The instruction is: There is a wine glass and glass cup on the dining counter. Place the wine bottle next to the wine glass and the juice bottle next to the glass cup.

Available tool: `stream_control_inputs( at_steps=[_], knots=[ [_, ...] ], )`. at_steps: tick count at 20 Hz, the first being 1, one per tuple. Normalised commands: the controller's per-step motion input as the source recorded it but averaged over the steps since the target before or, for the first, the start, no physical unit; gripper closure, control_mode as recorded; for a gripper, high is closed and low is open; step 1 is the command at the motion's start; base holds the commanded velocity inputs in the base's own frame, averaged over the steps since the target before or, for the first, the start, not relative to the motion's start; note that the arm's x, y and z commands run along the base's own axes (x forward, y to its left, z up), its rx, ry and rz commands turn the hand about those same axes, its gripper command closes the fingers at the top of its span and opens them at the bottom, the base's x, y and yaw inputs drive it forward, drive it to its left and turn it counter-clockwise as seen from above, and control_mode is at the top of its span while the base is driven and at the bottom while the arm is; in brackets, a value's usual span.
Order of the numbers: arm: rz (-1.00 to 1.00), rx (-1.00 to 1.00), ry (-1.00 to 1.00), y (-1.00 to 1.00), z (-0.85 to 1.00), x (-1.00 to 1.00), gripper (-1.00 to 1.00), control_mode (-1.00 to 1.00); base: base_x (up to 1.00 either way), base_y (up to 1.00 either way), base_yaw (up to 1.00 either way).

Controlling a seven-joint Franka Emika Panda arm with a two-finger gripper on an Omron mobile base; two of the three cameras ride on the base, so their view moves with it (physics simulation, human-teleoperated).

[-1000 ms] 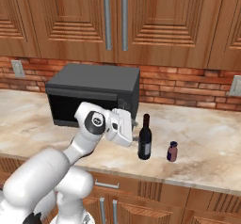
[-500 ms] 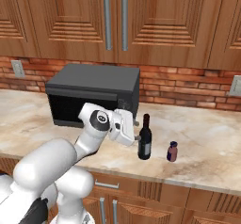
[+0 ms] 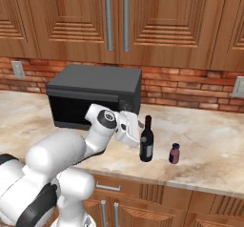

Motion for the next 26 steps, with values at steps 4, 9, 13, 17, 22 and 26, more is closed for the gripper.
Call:
stream_control_inputs(
  at_steps=[4,9,13,17,22,26],
  knots=[
    [0.00,0.00,0.06,-0.16,-0.17,0.10,-1.00,-1.00,0.00,0.00,0.00],
    [0.00,0.00,0.01,-0.14,-0.16,0.09,-1.00,-1.00,0.00,0.00,0.00],
    [0.00,0.00,0.01,-0.16,-0.16,0.03,-1.00,-1.00,0.00,0.00,0.00],
    [0.00,0.00,0.01,-0.16,-0.17,0.01,-1.00,-1.00,0.00,0.00,0.00],
    [0.00,-0.02,0.00,-0.08,-0.17,0.01,1.00,-1.00,0.00,0.00,0.00],
    [0.00,-0.03,0.00,0.00,-0.06,-0.04,1.00,-1.00,0.00,0.00,0.00]
  ],
)
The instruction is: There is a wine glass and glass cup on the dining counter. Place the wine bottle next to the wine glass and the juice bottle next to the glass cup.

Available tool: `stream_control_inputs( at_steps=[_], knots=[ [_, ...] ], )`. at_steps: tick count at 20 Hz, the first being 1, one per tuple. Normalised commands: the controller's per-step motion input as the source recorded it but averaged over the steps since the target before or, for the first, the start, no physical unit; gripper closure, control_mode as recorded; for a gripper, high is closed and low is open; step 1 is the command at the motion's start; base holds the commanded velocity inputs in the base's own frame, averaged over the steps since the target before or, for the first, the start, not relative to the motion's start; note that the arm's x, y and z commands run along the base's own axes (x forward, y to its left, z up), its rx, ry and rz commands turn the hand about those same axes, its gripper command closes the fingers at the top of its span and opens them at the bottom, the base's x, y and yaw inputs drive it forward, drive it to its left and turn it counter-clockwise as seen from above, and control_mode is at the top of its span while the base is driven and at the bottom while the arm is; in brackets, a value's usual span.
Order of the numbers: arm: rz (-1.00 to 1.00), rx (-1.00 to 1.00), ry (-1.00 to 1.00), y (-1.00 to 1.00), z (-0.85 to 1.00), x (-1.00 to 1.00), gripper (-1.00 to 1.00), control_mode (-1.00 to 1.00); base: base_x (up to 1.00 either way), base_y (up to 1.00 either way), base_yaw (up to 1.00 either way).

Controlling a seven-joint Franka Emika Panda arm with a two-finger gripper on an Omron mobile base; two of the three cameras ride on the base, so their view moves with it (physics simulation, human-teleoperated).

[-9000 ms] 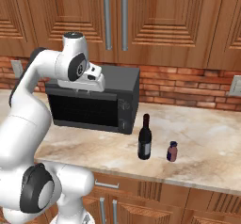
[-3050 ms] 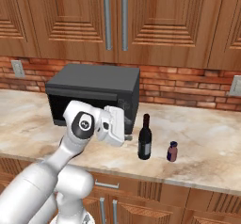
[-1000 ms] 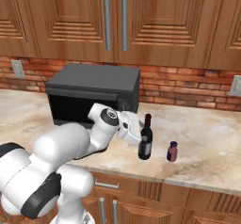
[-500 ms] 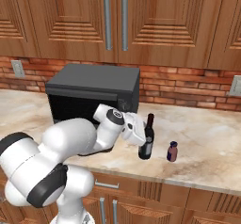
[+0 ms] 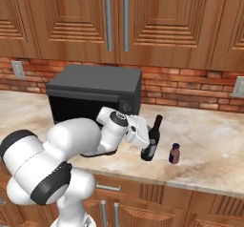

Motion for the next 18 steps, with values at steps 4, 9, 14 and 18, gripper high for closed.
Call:
stream_control_inputs(
  at_steps=[4,9,14,18],
  knots=[
    [0.00,-0.03,0.00,0.01,-0.03,-0.12,1.00,-1.00,0.00,0.00,0.00],
    [0.05,0.00,0.00,0.06,0.07,-0.23,1.00,-1.00,0.00,0.00,0.00],
    [0.07,0.00,0.04,0.30,0.25,-0.29,1.00,-1.00,0.00,0.00,0.00],
    [0.08,0.00,0.05,0.40,0.34,-0.28,1.00,-1.00,0.00,0.00,0.00]
  ],
)
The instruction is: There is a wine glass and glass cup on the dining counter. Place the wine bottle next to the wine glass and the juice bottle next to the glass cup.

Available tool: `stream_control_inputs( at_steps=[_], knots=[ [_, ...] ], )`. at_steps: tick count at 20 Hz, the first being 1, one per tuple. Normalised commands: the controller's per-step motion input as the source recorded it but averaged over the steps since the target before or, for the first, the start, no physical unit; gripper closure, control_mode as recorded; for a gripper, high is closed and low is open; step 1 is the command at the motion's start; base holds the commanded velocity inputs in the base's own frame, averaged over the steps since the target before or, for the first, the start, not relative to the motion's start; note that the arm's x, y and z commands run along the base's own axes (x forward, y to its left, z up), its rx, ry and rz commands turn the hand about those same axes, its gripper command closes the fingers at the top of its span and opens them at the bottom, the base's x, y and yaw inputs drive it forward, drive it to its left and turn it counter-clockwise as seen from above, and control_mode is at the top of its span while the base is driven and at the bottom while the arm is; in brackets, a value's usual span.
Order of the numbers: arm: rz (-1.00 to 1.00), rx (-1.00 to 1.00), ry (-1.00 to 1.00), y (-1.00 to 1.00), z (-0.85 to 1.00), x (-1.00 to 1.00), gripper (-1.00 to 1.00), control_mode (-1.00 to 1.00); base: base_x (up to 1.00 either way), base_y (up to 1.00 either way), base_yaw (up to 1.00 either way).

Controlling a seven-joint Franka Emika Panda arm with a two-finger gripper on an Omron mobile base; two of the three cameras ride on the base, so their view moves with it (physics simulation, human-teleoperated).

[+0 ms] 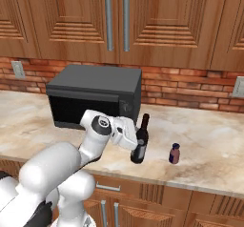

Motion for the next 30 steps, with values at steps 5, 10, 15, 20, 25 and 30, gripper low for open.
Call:
stream_control_inputs(
  at_steps=[5,10,15,20,25,30],
  knots=[
    [0.03,-0.04,0.05,0.44,0.42,-0.23,1.00,-1.00,0.00,0.00,0.00],
    [0.05,-0.04,-0.02,0.39,0.39,-0.30,1.00,-1.00,0.00,0.00,0.00],
    [0.06,-0.01,-0.13,0.37,0.32,-0.27,1.00,-1.00,0.00,0.00,0.00],
    [0.05,-0.03,-0.05,0.45,0.18,-0.10,1.00,-1.00,0.00,0.00,0.00],
    [0.02,-0.07,-0.01,0.39,0.25,-0.04,1.00,-1.00,0.00,0.00,0.00],
    [0.01,-0.02,0.00,0.31,0.26,-0.17,1.00,-1.00,0.00,0.00,0.00]
  ],
)
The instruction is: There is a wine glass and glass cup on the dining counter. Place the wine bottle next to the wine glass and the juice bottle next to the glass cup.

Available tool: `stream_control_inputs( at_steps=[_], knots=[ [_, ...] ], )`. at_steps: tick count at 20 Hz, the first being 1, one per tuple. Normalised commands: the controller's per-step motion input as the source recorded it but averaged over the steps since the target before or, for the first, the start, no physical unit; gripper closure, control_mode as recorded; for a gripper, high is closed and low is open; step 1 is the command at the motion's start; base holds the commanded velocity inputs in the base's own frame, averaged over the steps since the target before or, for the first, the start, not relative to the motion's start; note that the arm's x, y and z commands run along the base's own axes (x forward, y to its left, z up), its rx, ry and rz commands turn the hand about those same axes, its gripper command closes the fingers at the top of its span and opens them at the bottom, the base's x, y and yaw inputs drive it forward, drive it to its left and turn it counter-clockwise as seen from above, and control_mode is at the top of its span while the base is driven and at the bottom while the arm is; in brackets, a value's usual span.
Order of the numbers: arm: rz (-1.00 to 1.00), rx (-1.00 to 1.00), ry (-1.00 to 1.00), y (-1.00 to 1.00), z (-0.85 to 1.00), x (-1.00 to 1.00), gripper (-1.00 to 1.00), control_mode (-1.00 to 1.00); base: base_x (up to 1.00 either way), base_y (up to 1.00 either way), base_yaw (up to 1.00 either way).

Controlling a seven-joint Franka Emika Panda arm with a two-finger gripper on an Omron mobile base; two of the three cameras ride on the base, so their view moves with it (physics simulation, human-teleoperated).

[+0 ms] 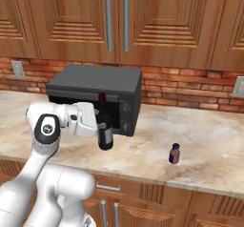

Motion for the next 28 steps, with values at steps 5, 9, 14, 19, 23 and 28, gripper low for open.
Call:
stream_control_inputs(
  at_steps=[5,9,14,19,23,28],
  knots=[
    [0.00,-0.01,0.00,0.21,0.10,-0.11,1.00,-1.00,0.00,0.00,0.00],
    [0.00,0.00,0.00,0.00,0.00,0.00,1.00,-1.00,0.00,0.00,0.00],
    [0.00,0.00,0.00,0.00,0.00,0.00,1.00,-1.00,0.00,0.00,0.00],
    [0.00,0.00,0.00,0.00,0.00,0.00,1.00,-1.00,0.00,0.00,0.00],
    [0.00,0.00,0.00,0.00,0.00,0.00,1.00,1.00,-0.23,0.01,0.00],
    [0.00,0.00,0.00,0.00,0.00,0.00,1.00,1.00,-0.53,0.13,0.00]
  ],
)
